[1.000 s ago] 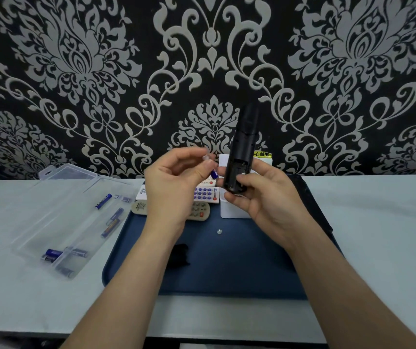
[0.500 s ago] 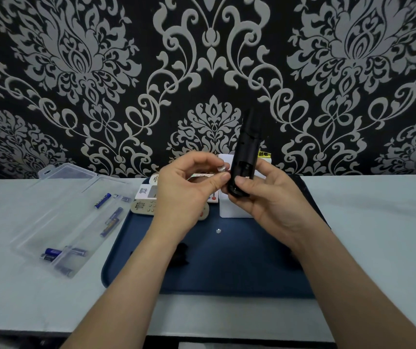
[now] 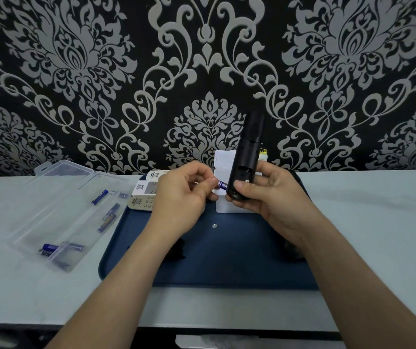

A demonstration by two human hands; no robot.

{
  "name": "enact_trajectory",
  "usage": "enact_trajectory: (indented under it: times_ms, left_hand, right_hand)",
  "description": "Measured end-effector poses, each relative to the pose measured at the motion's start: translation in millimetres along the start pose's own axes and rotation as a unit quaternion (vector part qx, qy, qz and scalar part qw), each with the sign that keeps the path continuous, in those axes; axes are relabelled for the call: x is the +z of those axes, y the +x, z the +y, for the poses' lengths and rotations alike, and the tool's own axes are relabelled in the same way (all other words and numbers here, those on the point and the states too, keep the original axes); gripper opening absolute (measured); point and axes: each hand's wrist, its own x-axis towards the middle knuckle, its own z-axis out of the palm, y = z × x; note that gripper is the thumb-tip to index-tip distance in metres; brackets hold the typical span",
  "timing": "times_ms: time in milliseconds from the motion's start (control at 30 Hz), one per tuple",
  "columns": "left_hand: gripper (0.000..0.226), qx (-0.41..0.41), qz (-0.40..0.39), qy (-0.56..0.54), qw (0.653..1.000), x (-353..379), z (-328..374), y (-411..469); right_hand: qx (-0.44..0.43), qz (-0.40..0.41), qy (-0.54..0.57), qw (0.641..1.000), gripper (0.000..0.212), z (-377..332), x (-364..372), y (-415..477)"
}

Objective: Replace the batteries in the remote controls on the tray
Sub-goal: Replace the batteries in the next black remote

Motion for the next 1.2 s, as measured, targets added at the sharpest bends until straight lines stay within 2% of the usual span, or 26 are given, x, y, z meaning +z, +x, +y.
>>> enact_trajectory:
  times_ms: [133, 300, 467, 567, 633, 667, 733, 800, 867, 1067, 1133, 1200]
  left_hand:
    - [0.022, -0.047, -0.019, -0.076, 0.996, 5, 2, 0]
    - [0.021, -0.117, -0.018, -0.224, 0.967, 10, 2, 3]
    - [0.020, -0.120, 0.014, -0.245, 0.962, 11, 1, 7]
    - [0.027, -0.103, 0.025, -0.149, 0.983, 5, -2, 10]
    - [0.032, -0.077, -0.010, 0.022, 0.997, -3, -6, 10]
    - [0.031, -0.058, -0.054, 0.129, 0.988, -5, -8, 9]
    - [0.024, -0.028, -0.148, 0.315, 0.937, -4, -13, 4]
    - [0.018, 0.005, -0.206, 0.412, 0.888, 2, -19, 0]
    - [0.020, 0.034, -0.219, 0.445, 0.868, 9, -28, -1]
    - [0.023, 0.058, -0.204, 0.482, 0.850, 16, -31, -3]
    - [0.023, 0.058, -0.204, 0.465, 0.859, 13, -30, -5]
    - [0.021, 0.045, -0.168, 0.405, 0.898, 8, -24, -4]
  right_hand:
    - [0.013, 0.016, 0.038, 0.999, 0.035, 2, -1, 2]
    - [0.035, 0.013, 0.111, 0.993, 0.034, 2, -2, 5]
    - [0.017, 0.043, 0.127, 0.991, 0.029, 2, 0, 8]
    - [-0.028, 0.115, 0.112, 0.987, 0.025, -1, -2, 11]
    - [-0.056, 0.169, 0.038, 0.983, 0.028, 0, -5, 16]
    - [-0.066, 0.192, -0.008, 0.979, 0.028, 1, -6, 17]
    - [-0.076, 0.211, -0.077, 0.971, 0.029, 3, -4, 19]
    - [-0.081, 0.218, -0.135, 0.963, 0.030, 6, -2, 21]
    - [-0.085, 0.231, -0.183, 0.952, 0.032, 7, -1, 23]
    - [-0.098, 0.241, -0.262, 0.929, 0.032, 7, 0, 27]
    - [-0.104, 0.241, -0.282, 0.923, 0.031, 7, -1, 29]
    - [-0.105, 0.241, -0.301, 0.917, 0.030, 6, -2, 32]
